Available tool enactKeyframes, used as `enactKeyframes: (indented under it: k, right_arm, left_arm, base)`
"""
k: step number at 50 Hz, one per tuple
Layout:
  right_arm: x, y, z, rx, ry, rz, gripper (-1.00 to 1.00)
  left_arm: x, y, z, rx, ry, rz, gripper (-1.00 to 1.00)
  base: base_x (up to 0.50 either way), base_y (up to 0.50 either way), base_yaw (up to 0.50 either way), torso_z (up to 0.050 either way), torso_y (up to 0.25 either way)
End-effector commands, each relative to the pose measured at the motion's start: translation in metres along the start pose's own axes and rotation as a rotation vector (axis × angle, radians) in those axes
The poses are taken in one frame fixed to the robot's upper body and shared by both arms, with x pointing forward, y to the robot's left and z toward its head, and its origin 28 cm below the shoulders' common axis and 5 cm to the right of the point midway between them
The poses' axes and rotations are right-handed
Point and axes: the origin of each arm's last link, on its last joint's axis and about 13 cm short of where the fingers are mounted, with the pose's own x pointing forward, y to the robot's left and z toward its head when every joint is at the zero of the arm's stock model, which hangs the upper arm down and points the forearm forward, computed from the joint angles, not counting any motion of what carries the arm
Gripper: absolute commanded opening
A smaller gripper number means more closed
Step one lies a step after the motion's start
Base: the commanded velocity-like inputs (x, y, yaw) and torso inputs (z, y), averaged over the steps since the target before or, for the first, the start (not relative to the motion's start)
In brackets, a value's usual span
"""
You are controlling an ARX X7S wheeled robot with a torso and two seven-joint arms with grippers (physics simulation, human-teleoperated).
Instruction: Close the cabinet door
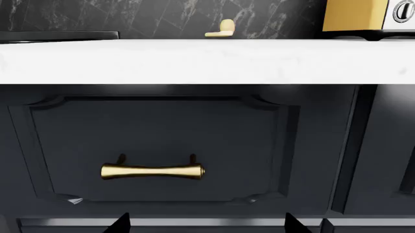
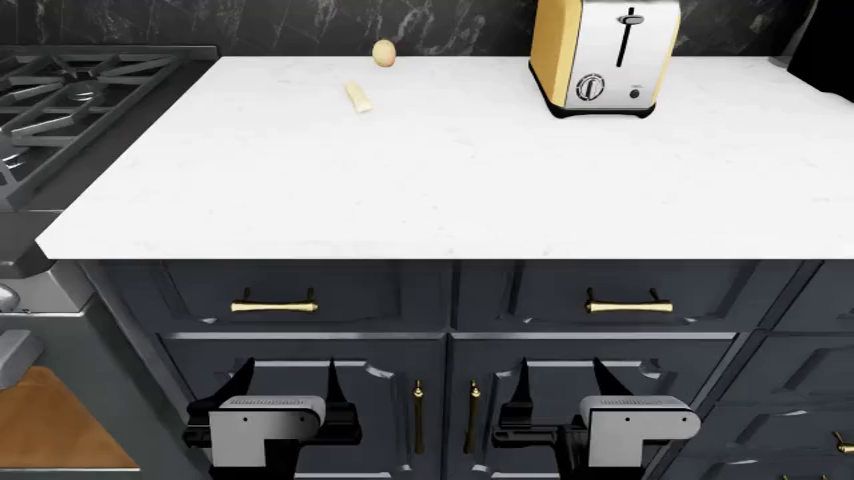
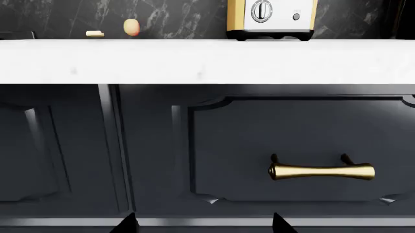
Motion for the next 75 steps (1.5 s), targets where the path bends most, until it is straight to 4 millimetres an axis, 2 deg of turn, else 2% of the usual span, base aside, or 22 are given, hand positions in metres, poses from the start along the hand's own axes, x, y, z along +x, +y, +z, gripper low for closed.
enactKeyframes:
  k: [1,6,16,58,62,75]
  right_arm:
    - [0.001,0.001,-0.001,0.0,0.003,0.008,1.0]
    - [0.006,0.004,-0.008,0.01,0.028,0.029,1.0]
    - [0.003,0.007,-0.011,0.02,0.043,0.053,1.0]
    - [0.003,0.007,-0.014,0.029,0.067,0.036,1.0]
    - [0.003,0.006,-0.014,0.029,0.066,0.034,1.0]
    - [0.003,0.006,-0.016,0.009,0.073,0.027,1.0]
  left_arm:
    - [0.0,0.0,-0.002,0.002,0.004,0.009,1.0]
    - [0.002,-0.001,-0.008,0.014,0.013,0.009,1.0]
    - [0.0,-0.001,-0.009,0.0,0.009,0.002,1.0]
    - [0.002,0.0,-0.007,-0.014,0.018,-0.027,1.0]
    - [0.002,0.001,-0.005,0.018,-0.019,0.023,1.0]
    - [0.002,0.0,-0.005,0.017,-0.038,0.023,1.0]
  base:
    - [0.0,0.0,0.0,0.0,0.0]
    - [0.0,0.0,0.0,0.0,0.0]
    - [0.0,0.0,0.0,0.002,0.0]
    - [0.0,0.0,0.0,0.05,0.0]
    - [0.0,0.0,0.0,0.05,0.0]
    - [0.0,0.4,0.0,0.0,0.0]
